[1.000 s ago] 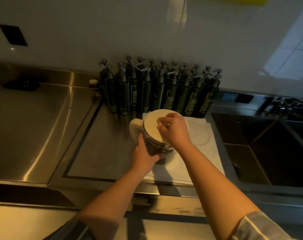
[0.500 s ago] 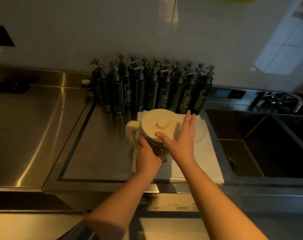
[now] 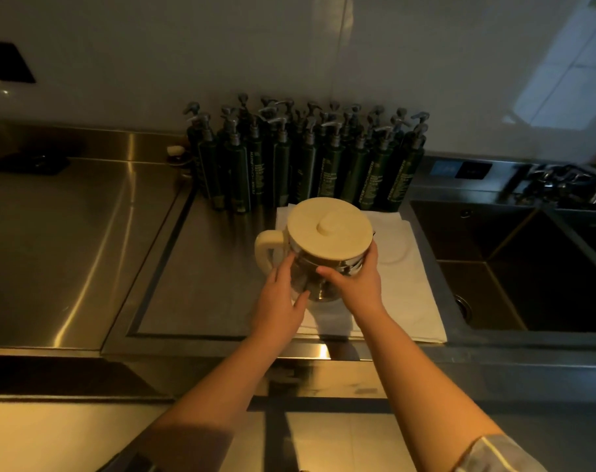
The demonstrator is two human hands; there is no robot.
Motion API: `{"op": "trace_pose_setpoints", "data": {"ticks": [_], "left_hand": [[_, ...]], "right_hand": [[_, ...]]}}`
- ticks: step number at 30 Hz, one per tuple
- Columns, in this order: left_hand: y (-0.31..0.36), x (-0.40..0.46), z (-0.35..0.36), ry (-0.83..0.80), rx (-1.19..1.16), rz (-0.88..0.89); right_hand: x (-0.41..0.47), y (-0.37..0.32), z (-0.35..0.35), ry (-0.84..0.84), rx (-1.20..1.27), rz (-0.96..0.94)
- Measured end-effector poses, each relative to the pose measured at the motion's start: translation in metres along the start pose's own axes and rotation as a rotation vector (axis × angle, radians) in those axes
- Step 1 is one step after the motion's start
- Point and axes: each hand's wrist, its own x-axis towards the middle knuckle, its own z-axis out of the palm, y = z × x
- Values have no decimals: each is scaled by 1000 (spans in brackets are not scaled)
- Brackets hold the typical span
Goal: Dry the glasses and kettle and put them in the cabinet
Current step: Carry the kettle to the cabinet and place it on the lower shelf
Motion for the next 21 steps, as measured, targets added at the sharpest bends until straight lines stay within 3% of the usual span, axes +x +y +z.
{"op": "trace_pose_setpoints", "data": {"ticks": [3, 5, 12, 21], "left_hand": [[7, 5, -15, 173, 52, 105], [9, 14, -24, 221, 40, 83], [14, 51, -35, -29, -80, -136], [2, 75, -23, 3, -143, -222]], "right_hand": [[11, 2, -10, -64, 6, 15], [16, 3, -16, -113, 21, 16], [30, -1, -30, -234, 36, -9], [20, 3, -24, -223, 145, -12]]}}
